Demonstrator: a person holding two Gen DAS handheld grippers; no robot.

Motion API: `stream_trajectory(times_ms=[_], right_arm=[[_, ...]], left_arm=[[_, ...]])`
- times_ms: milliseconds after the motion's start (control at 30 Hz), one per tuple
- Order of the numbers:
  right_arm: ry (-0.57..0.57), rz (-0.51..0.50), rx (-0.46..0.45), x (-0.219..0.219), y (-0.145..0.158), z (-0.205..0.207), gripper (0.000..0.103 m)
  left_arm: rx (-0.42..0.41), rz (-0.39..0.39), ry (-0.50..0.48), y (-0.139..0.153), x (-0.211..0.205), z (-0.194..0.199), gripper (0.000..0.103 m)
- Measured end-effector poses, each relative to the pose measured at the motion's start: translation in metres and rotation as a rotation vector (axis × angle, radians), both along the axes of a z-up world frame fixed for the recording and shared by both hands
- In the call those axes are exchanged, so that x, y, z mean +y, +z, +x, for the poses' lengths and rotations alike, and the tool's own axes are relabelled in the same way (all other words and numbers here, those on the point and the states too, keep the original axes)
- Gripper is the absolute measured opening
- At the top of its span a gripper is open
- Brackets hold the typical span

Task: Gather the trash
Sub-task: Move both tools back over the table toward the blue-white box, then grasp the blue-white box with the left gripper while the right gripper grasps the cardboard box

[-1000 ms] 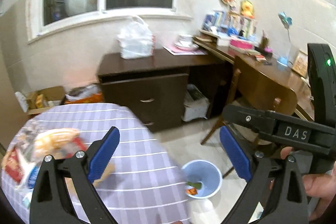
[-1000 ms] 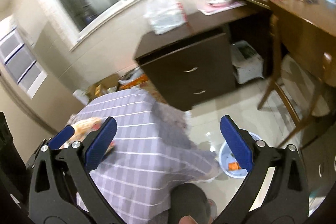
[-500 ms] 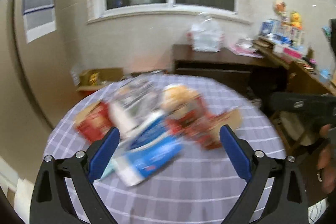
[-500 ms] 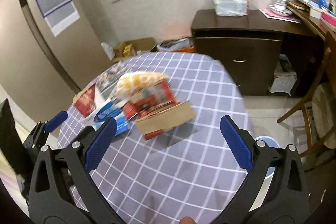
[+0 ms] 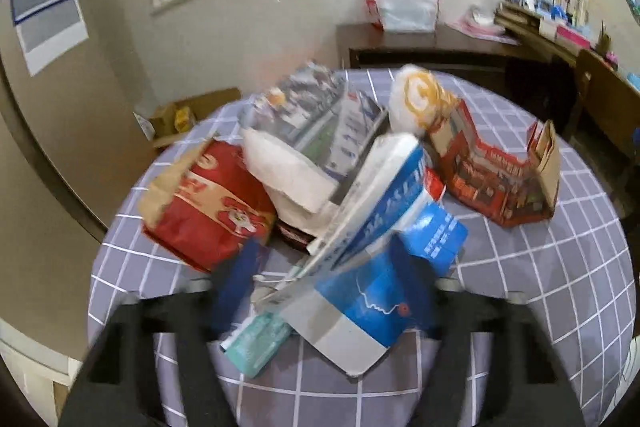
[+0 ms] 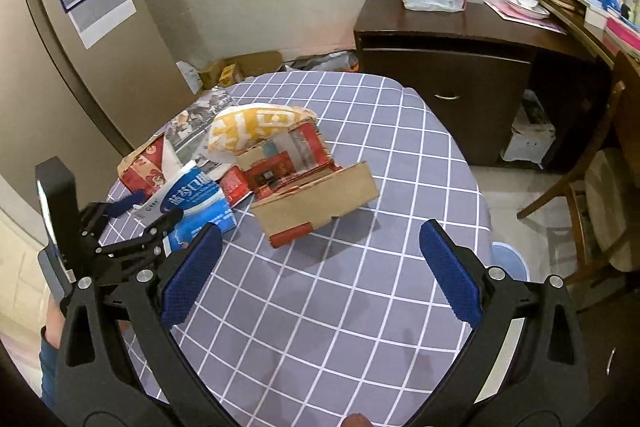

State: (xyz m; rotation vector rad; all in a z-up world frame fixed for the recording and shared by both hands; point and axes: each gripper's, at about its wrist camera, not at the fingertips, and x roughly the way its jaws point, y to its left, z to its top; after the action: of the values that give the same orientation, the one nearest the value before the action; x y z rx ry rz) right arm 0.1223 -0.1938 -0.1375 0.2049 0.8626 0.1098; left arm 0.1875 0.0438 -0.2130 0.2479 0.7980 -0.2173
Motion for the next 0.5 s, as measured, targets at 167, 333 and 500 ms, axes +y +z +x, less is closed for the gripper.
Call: stream_trajectory(times_ms=[167,333,500], right_arm=[[0.000,0.003,0.015,-0.004,-0.006,0.002,0.097],[0.010,0.015,0.036,-0.003,-0.017,0.007,0.097],[0.019,0.028,0.045,-0.001,-0.023,0.009,0.097]], left_arm=[[0.011,-0.038,-0.017,0.002,0.001,-0.011,0.023],[-0.021,-0.016,0.023,0.007,-0.003,-0.023,0.036],[-0.050,0.021,0.059,0.004,-0.012,-0.011,0.083]])
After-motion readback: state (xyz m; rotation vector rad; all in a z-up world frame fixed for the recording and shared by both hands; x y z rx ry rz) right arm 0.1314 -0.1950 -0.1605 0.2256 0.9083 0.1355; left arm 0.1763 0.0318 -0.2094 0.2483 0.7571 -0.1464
